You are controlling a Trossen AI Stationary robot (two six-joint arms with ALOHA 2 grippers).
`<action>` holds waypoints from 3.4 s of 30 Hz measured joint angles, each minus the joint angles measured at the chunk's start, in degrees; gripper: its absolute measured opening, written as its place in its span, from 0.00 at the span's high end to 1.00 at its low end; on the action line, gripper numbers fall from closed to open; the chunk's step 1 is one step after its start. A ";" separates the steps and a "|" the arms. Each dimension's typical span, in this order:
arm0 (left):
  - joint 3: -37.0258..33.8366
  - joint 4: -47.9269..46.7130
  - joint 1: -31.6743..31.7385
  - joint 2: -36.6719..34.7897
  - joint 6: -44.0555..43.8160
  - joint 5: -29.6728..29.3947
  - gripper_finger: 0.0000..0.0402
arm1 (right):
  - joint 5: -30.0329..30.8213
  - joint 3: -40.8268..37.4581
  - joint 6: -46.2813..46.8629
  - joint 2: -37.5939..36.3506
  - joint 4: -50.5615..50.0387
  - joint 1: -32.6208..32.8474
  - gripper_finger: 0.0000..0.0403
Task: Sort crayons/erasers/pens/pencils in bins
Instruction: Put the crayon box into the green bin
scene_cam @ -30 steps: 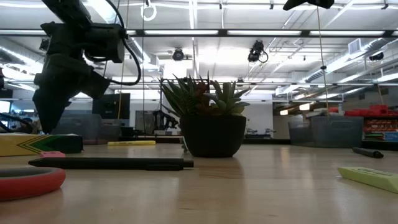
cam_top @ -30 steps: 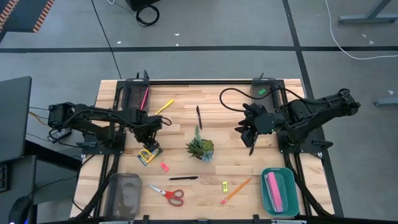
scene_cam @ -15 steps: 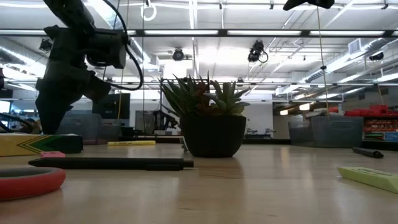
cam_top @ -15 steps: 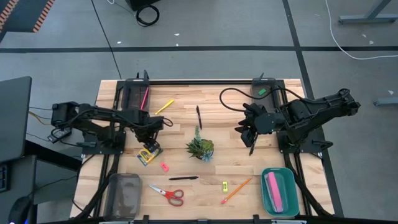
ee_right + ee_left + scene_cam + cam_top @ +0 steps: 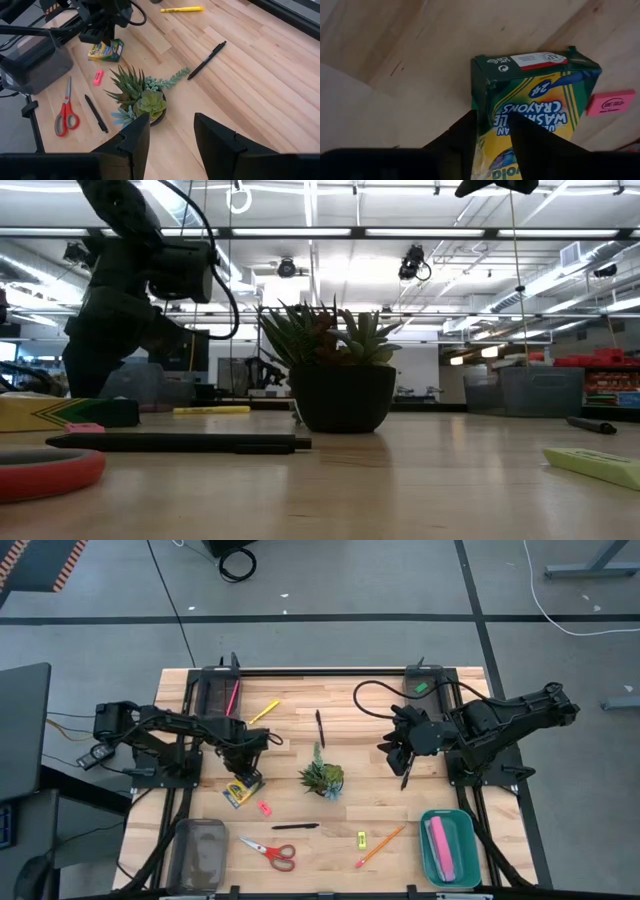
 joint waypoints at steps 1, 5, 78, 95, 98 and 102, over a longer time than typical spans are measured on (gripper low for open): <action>0.00 0.10 0.02 0.00 -0.07 -0.04 0.73 | 0.03 0.00 0.00 0.00 0.00 0.00 0.60; 0.02 0.01 0.09 0.00 -0.14 -0.06 0.84 | 0.67 0.00 -0.67 0.00 0.00 0.00 0.60; 40.87 20.74 10.01 -0.44 -18.46 1.09 0.99 | 4.65 -0.04 12.39 11.37 35.11 -12.15 0.26; 40.87 22.33 8.37 -0.42 -18.82 0.46 0.97 | 5.90 -0.02 13.27 11.37 35.52 -12.74 0.53; 40.87 22.33 8.50 -0.42 -18.80 0.48 0.96 | 5.92 -0.02 13.27 11.37 35.56 -12.74 0.62; 40.87 22.51 8.57 -0.39 -18.63 0.33 0.98 | 5.89 -0.02 13.39 11.37 35.69 -12.76 0.71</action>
